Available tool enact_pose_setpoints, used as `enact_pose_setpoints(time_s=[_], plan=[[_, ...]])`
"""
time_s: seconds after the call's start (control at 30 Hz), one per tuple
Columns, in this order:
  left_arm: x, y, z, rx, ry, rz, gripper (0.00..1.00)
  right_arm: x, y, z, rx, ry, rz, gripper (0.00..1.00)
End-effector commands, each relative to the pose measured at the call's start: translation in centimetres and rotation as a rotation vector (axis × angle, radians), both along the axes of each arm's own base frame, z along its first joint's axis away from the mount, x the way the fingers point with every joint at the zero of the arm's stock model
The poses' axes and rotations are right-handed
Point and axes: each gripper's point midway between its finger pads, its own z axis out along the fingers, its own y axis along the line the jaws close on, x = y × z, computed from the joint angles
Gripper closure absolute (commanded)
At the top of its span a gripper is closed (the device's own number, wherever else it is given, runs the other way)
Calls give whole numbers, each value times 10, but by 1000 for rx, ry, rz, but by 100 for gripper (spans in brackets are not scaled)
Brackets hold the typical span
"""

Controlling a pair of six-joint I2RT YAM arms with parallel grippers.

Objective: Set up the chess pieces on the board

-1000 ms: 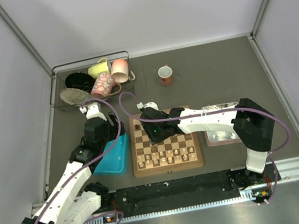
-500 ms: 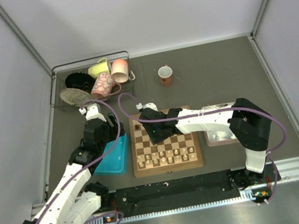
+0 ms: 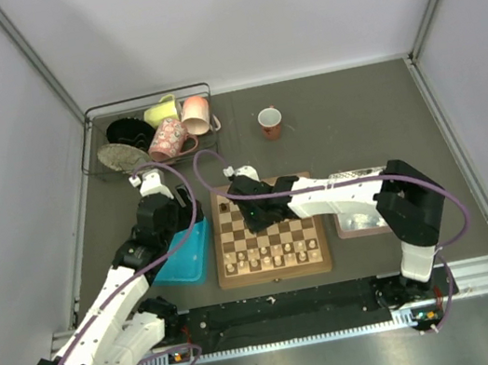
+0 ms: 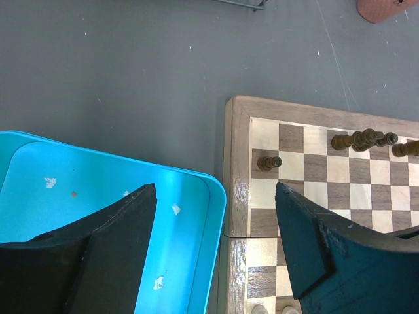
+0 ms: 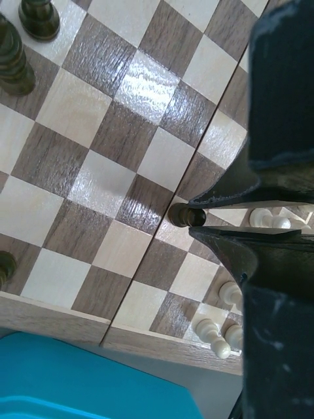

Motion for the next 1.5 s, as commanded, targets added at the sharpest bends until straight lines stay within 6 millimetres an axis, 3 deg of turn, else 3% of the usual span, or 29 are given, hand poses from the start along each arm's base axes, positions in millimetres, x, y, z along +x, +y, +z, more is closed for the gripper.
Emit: enact_pose_setpoints(time_s=[0.0, 0.2, 0.37, 0.53, 0.7, 1.03, 1.47], plan=[[3, 1, 4, -4, -28, 2, 22, 11, -8, 37, 67, -88, -48, 92], [4, -2, 3, -12, -26, -5, 22, 37, -69, 39, 39, -100, -175, 92], [4, -1, 4, -8, -32, -4, 22, 55, -119, 28, -27, -88, -271, 92], [3, 1, 4, -3, -34, -1, 21, 69, -147, 23, -57, -85, -328, 92], [3, 1, 3, 2, -32, -2, 20, 80, -155, 27, -51, -90, -354, 92], [3, 3, 2, 12, -31, 4, 19, 93, -152, 22, -68, -86, -356, 92], [3, 2, 3, 10, -33, 1, 19, 93, -148, 13, -75, -67, -341, 91]])
